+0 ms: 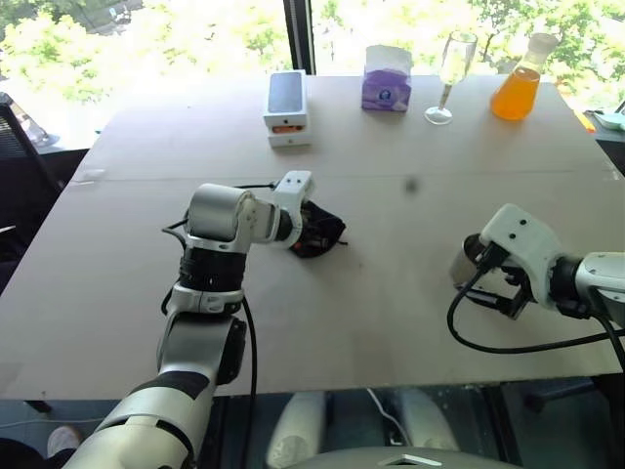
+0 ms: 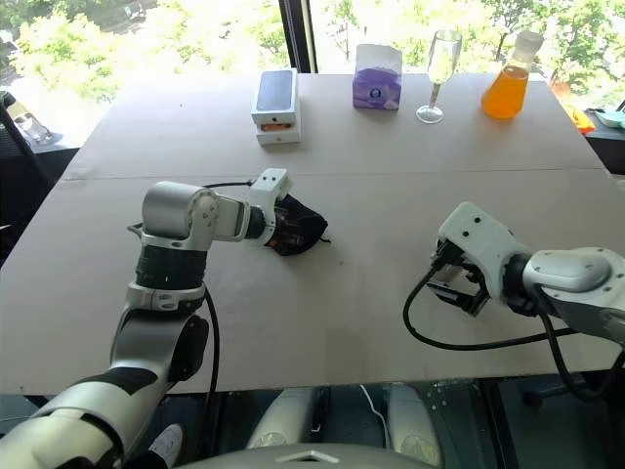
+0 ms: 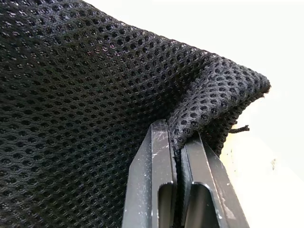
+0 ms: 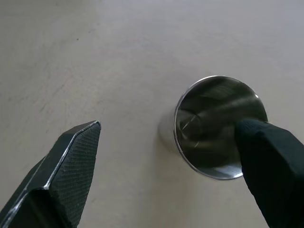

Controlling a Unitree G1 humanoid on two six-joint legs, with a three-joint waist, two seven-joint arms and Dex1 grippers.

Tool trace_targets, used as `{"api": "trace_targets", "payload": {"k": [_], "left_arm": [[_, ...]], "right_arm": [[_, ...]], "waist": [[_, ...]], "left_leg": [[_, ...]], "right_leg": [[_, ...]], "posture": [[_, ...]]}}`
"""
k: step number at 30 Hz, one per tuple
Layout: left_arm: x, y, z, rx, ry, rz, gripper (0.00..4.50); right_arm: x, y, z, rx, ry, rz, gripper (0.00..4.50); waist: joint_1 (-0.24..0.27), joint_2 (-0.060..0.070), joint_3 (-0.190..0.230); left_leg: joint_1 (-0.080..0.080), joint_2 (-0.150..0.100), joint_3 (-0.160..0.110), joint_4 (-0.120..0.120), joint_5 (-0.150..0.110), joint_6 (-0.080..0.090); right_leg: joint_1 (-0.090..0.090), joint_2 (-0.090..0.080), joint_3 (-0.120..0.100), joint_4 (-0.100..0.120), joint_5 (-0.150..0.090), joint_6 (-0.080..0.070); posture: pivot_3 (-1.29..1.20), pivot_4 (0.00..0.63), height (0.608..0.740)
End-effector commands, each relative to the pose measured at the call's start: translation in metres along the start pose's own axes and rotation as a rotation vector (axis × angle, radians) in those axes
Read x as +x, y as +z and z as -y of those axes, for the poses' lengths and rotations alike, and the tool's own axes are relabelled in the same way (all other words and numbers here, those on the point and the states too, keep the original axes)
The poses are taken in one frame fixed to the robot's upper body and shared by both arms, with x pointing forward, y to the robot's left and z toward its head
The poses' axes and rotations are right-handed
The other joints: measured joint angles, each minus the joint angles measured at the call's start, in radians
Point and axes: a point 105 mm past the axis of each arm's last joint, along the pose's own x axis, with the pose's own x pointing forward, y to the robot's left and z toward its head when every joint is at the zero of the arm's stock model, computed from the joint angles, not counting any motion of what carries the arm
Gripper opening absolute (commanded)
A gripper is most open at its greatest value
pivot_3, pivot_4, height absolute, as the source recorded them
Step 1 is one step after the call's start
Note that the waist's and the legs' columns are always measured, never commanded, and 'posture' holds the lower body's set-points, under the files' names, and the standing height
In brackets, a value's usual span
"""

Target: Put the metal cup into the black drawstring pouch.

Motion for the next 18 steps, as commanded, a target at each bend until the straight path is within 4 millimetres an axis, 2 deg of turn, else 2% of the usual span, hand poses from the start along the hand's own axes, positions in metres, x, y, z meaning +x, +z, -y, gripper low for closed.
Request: {"api": "trace_targets", "payload": {"k": [1,2,3,4,5,7,10,18], "left_arm": [[-0.002,-0.002,0.003,-0.004,-0.012,0.000,0.00],[-0.002,-0.002,0.002,-0.006,-0.008,0.001,0.00],[-0.003,-0.003,0.001,-0.007,-0.005,0.001,0.00],[-0.003,-0.003,0.000,-0.010,0.000,-0.001,0.00],[-0.004,-0.003,0.000,-0.010,0.003,-0.001,0.00],[-0.005,-0.003,0.000,-0.009,0.007,0.000,0.00],[-0.006,-0.003,-0.001,-0.012,0.009,0.004,0.00],[-0.007,-0.004,-0.002,-0.022,0.006,0.007,0.00]], "right_arm": [[0.005,0.005,0.006,-0.014,-0.023,0.009,3.77],[0.007,0.006,0.006,-0.015,-0.023,0.009,3.54],[0.008,0.007,0.007,-0.015,-0.022,0.009,2.81],[0.009,0.007,0.007,-0.015,-0.021,0.010,2.81],[0.010,0.008,0.008,-0.016,-0.019,0.012,2.24],[0.012,0.009,0.008,-0.020,-0.015,0.018,1.67],[0.015,0.010,0.008,-0.025,-0.013,0.024,0.16],[0.014,0.014,0.005,0.006,-0.007,0.072,0.07]], "waist": [[0.000,0.000,0.000],[-0.001,0.000,0.000],[-0.001,0.000,0.000],[0.000,0.000,0.000],[-0.001,0.000,0.000],[-0.001,0.000,0.000],[-0.001,0.000,0.000],[-0.003,0.000,0.000]], "left_leg": [[-0.001,0.000,0.000,0.000,0.000,0.000],[-0.001,0.000,0.000,0.000,0.000,0.000],[-0.002,0.000,0.000,0.000,0.000,0.000],[-0.002,0.000,0.000,0.000,0.000,0.000],[-0.003,0.000,-0.001,0.000,0.000,0.000],[-0.004,0.000,-0.001,0.001,0.000,0.000],[-0.005,0.000,-0.001,0.001,0.000,0.000],[-0.005,0.000,-0.001,0.001,0.000,0.000]], "right_leg": [[-0.001,0.000,0.000,0.000,0.000,0.000],[-0.001,0.000,0.000,0.000,0.000,0.000],[-0.002,0.000,0.000,0.000,0.000,0.000],[-0.002,0.000,0.000,0.000,0.000,0.000],[-0.003,0.000,-0.001,0.000,0.000,0.000],[-0.003,0.000,-0.001,0.000,0.000,0.000],[-0.004,0.000,-0.001,-0.001,0.000,0.000],[-0.006,0.000,-0.001,0.000,0.000,0.000]], "posture": [[0.00,0.150,0.740],[0.00,0.150,0.740],[0.00,0.150,0.740],[0.00,0.150,0.740],[0.00,0.150,0.740],[0.00,0.150,0.740],[0.00,0.150,0.740],[0.00,0.150,0.740]]}}
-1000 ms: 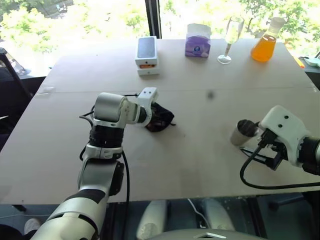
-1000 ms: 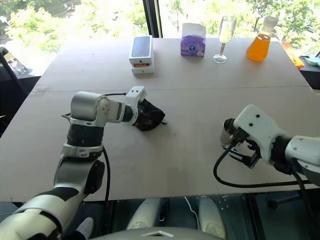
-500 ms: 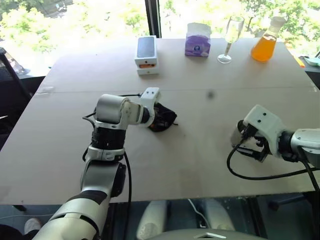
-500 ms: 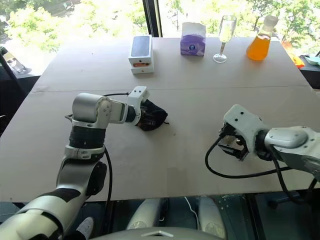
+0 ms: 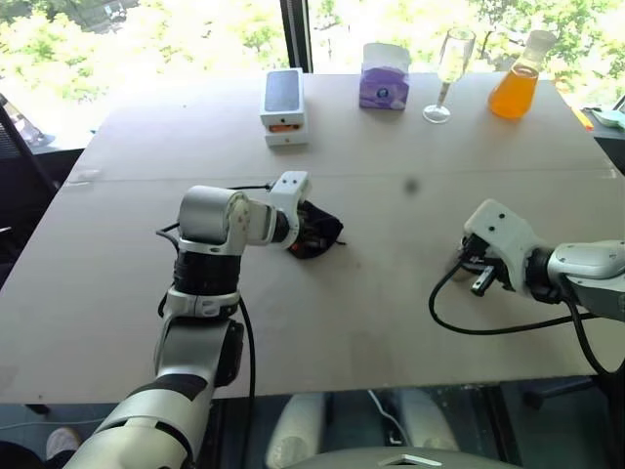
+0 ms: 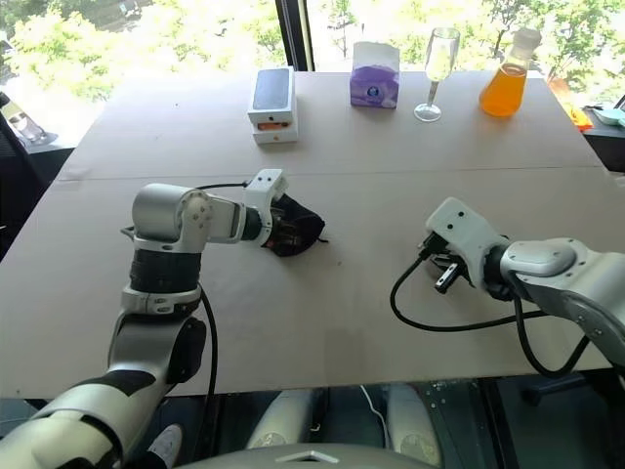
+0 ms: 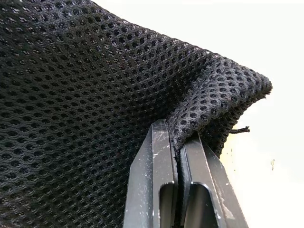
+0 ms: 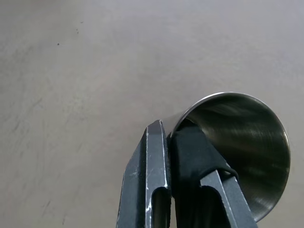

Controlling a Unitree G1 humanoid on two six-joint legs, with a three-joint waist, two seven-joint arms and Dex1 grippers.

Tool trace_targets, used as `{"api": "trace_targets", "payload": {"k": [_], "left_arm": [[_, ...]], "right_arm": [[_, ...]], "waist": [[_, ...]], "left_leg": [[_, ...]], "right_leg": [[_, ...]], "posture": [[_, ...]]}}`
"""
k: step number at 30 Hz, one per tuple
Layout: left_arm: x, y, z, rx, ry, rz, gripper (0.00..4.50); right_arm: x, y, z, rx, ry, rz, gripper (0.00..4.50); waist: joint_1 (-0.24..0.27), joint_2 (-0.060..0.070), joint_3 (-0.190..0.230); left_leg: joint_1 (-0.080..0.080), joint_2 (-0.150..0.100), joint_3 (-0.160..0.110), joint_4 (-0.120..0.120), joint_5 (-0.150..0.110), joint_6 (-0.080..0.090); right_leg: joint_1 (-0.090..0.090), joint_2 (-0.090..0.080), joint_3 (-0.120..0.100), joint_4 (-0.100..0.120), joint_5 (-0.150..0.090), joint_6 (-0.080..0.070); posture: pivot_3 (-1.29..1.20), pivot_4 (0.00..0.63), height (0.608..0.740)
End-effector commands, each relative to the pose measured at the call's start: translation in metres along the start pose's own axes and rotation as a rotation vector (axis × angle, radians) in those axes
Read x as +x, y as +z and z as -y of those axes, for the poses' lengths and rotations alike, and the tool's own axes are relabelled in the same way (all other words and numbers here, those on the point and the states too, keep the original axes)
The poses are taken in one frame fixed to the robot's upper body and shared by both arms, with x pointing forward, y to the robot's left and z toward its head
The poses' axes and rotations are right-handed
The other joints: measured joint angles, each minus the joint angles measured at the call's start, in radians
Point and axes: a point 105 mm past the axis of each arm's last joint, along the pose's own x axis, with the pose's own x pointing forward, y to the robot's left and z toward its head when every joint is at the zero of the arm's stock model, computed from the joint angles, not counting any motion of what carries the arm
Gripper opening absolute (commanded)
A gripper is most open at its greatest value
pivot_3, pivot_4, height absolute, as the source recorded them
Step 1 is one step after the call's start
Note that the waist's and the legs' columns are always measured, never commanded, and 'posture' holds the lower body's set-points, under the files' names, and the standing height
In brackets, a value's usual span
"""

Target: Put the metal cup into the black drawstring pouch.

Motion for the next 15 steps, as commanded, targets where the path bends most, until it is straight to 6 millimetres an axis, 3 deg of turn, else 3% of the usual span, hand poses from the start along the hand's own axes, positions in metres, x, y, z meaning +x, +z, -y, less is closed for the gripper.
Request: {"api": "trace_targets", "payload": {"k": [1,15], "left_arm": [[-0.002,-0.001,-0.001,-0.006,0.001,-0.001,0.00],[-0.005,0.007,-0.005,-0.061,-0.007,0.028,0.00]], "right_arm": [[-0.007,0.009,0.001,-0.008,-0.018,0.052,0.07],[-0.004,0.054,-0.011,0.214,0.018,0.404,0.07]], "waist": [[0.000,0.000,0.000],[-0.001,0.000,0.000]], "left_leg": [[0.000,0.000,0.000,0.000,0.000,0.000],[-0.001,0.000,0.001,0.000,0.000,0.000]], "right_leg": [[0.000,0.000,0.000,0.000,0.000,0.000],[-0.003,0.001,0.001,0.002,0.000,0.000]], "posture": [[0.00,0.150,0.740],[0.00,0.150,0.740]]}}
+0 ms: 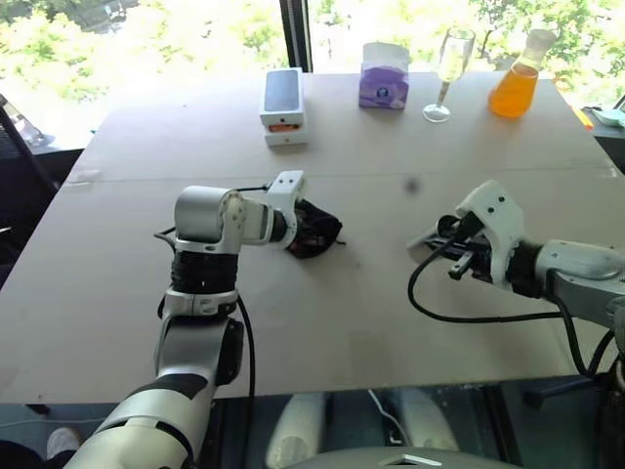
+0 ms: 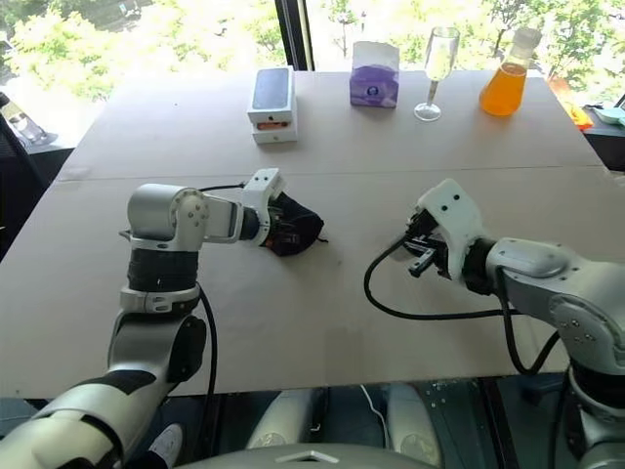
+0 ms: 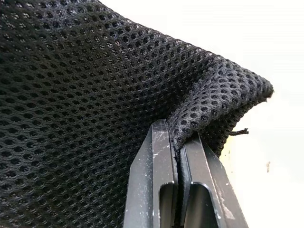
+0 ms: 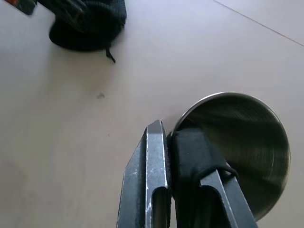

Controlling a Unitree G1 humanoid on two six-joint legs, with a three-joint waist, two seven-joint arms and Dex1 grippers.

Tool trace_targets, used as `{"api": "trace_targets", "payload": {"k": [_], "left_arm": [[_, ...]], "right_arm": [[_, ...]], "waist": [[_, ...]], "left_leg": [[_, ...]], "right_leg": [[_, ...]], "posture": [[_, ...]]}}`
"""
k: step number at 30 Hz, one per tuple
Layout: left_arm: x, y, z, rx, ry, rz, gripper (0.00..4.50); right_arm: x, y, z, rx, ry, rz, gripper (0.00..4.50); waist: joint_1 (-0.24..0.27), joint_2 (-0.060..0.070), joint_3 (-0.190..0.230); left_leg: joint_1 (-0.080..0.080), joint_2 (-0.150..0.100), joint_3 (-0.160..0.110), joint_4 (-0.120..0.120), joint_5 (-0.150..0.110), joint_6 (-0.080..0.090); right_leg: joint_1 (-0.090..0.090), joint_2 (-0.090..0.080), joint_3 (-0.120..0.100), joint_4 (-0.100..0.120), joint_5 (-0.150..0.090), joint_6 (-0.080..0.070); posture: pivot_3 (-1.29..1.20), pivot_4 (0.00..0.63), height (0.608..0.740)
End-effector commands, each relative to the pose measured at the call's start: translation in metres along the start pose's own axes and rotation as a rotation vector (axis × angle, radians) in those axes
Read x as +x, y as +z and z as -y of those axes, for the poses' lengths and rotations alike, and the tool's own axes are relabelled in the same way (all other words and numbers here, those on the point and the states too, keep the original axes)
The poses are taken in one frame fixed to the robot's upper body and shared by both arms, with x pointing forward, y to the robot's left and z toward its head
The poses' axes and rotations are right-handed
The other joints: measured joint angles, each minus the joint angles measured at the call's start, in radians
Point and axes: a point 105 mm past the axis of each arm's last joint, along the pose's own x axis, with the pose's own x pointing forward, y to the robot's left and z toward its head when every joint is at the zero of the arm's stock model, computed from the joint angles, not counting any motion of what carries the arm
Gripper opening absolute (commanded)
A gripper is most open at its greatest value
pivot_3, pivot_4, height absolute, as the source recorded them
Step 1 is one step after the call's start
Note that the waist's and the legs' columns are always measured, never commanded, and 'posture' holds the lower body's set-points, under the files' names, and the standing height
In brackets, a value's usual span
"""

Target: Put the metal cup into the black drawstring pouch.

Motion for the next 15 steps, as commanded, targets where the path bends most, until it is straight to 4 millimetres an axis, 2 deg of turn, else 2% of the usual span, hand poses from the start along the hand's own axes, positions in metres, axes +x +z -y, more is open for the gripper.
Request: {"api": "trace_targets", "payload": {"k": [1,7,15], "left_arm": [[-0.004,0.006,-0.001,-0.009,0.006,0.017,0.00],[-0.007,0.008,-0.005,-0.053,-0.014,0.037,0.00],[-0.009,0.009,-0.006,-0.062,-0.014,0.042,0.00]], "right_arm": [[-0.001,0.013,0.003,0.013,-0.050,0.077,0.07],[0.013,0.022,-0.002,0.103,-0.056,0.171,0.07],[0.022,0.039,-0.010,0.122,-0.051,0.234,0.07]], "waist": [[0.000,0.000,0.000],[-0.005,0.000,0.000],[-0.022,0.000,0.000]], "left_leg": [[0.000,0.000,0.000,0.000,0.000,0.000],[0.000,0.000,0.000,0.000,0.000,0.000],[0.000,0.000,0.001,0.000,0.000,0.000]], "right_leg": [[0.000,0.000,0.000,0.000,0.000,0.000],[-0.002,0.001,0.001,0.001,0.000,0.000],[-0.002,0.001,0.001,0.001,0.000,0.000]], "posture": [[0.00,0.150,0.740],[0.00,0.150,0.740],[0.00,0.150,0.740]]}}
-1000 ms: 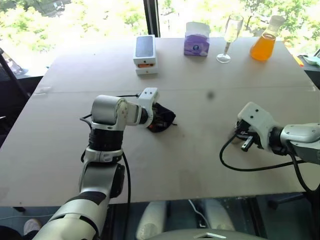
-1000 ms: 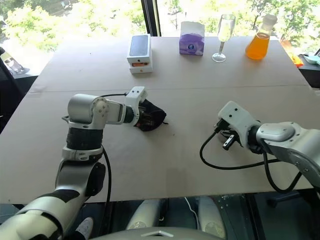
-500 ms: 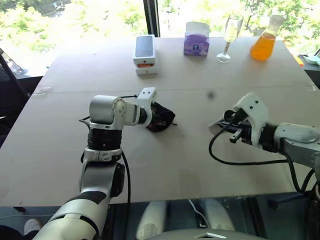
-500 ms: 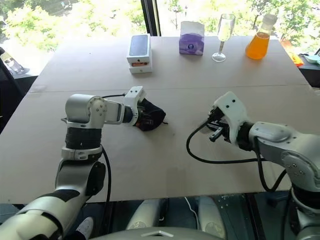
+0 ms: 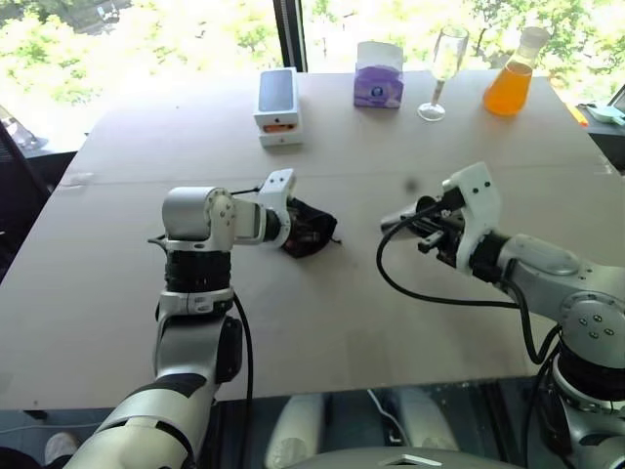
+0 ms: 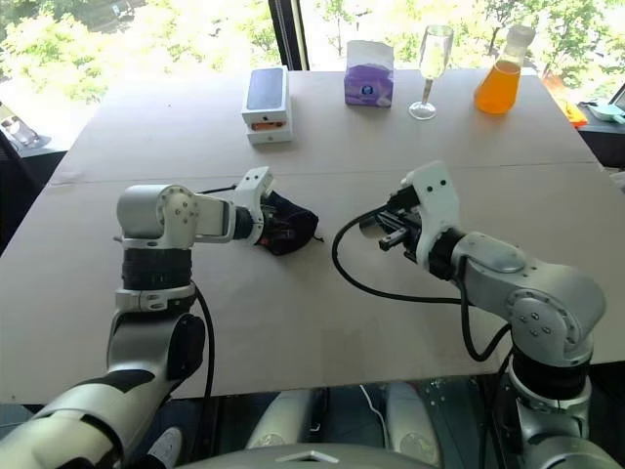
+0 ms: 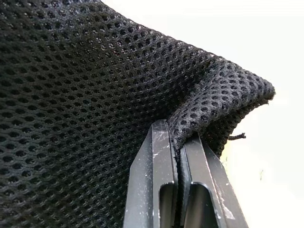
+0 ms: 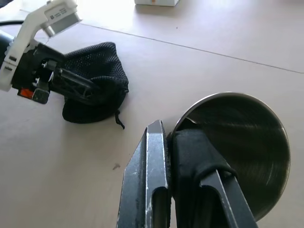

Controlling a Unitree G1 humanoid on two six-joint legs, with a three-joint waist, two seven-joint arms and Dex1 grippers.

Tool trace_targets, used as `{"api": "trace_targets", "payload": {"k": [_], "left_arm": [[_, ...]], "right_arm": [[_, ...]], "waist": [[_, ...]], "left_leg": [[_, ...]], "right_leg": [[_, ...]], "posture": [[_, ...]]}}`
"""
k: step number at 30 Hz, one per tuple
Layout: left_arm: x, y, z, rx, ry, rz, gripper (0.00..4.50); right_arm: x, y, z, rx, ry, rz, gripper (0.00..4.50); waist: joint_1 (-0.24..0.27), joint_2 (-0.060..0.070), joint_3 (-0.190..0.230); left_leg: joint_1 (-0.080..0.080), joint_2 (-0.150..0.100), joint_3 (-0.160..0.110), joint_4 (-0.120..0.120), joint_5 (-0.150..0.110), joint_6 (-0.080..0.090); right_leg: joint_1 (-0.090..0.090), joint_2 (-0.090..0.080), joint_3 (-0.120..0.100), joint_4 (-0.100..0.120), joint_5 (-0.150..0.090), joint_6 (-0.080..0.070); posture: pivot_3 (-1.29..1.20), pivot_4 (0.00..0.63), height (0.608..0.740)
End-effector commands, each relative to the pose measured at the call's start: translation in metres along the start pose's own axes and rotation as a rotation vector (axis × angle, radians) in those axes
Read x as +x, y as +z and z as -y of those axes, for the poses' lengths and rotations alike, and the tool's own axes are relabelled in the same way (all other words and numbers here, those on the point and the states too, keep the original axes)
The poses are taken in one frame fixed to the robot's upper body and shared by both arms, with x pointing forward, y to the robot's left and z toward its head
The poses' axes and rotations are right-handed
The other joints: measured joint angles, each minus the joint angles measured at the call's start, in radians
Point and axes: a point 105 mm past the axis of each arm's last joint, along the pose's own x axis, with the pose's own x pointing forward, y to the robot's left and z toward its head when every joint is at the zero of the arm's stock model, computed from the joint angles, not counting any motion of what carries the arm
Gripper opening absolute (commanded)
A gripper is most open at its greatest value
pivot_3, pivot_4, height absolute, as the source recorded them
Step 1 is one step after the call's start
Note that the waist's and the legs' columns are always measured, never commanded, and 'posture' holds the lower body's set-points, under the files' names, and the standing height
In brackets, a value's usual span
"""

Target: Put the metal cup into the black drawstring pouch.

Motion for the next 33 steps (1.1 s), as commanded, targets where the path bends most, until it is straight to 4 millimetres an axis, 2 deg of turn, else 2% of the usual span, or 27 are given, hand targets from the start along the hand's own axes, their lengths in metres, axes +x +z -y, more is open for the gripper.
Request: {"api": "trace_targets", "payload": {"k": [1,18,33], "left_arm": [[-0.005,0.008,0.003,0.006,-0.007,0.025,0.00],[-0.006,0.010,0.002,-0.049,-0.053,0.027,0.00],[-0.010,0.013,-0.010,-0.171,-0.085,0.029,0.00]], "right_arm": [[0.001,0.013,-0.003,-0.021,-0.006,0.060,0.07],[0.010,0.010,-0.002,-0.006,-0.027,0.107,0.07],[0.020,0.008,-0.001,0.078,-0.049,0.179,0.07]], "waist": [[0.000,0.000,0.000],[-0.002,0.000,0.000],[-0.005,0.000,0.000]], "left_leg": [[0.000,0.000,0.000,0.000,0.000,0.000],[-0.001,0.000,0.003,0.000,0.000,0.000],[-0.001,0.000,0.005,-0.001,0.000,-0.001]], "right_leg": [[0.000,0.000,0.000,0.000,0.000,0.000],[-0.003,0.000,0.001,0.002,0.000,0.000],[-0.007,0.001,0.003,0.005,0.000,0.000]], "posture": [[0.00,0.150,0.740],[0.00,0.150,0.740],[0.00,0.150,0.740]]}}
